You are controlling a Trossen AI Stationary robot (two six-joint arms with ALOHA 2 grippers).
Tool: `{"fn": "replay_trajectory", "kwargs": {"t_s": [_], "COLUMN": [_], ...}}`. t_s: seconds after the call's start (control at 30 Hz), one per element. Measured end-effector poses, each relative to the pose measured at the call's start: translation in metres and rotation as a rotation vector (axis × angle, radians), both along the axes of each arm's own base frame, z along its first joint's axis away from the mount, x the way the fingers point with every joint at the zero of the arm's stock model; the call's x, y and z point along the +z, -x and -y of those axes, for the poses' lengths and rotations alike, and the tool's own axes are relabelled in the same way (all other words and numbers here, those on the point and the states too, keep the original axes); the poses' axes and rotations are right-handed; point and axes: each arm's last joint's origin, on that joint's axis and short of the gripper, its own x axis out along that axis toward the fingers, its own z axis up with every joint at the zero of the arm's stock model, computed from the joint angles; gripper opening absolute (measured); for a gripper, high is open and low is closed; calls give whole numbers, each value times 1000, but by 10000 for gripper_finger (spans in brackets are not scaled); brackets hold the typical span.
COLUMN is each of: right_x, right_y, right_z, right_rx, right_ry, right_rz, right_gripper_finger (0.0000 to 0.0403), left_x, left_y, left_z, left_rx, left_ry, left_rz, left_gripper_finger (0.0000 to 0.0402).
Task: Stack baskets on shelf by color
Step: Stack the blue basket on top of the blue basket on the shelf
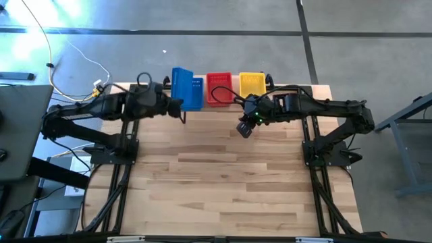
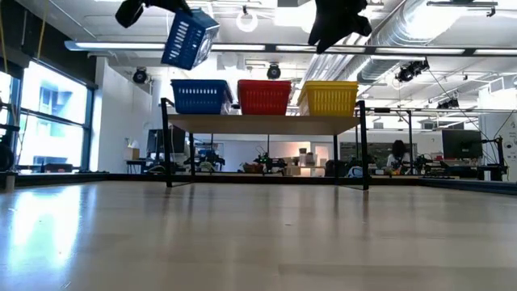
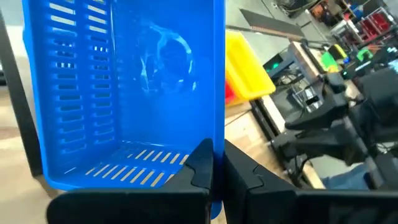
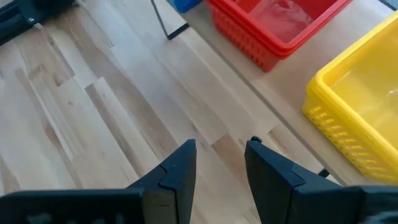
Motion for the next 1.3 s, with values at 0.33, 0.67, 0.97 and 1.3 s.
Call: {"fn": "replay_trajectory", "kwargs": {"t_s": [0.33, 0.67, 0.97, 1.3], "right_x": [0, -2, -2, -3], "right_y": [1, 4, 5, 6], "right_z": [14, 18, 18, 18], "right_rx": [-2, 10, 23, 25], "right_ry": [33, 55, 66, 63], "right_rz": [-19, -62, -76, -93], "right_gripper_finger": [123, 123, 123, 123], "left_x": [24, 18, 13, 5], "left_y": [-5, -28, -36, -44], "left_z": [-24, -33, -46, -53], "left_rx": [50, 86, 120, 142], "left_ry": [89, 211, 236, 247], "left_rz": [-64, -203, -220, -252], "left_gripper_finger": [1, 1, 1, 12]}}
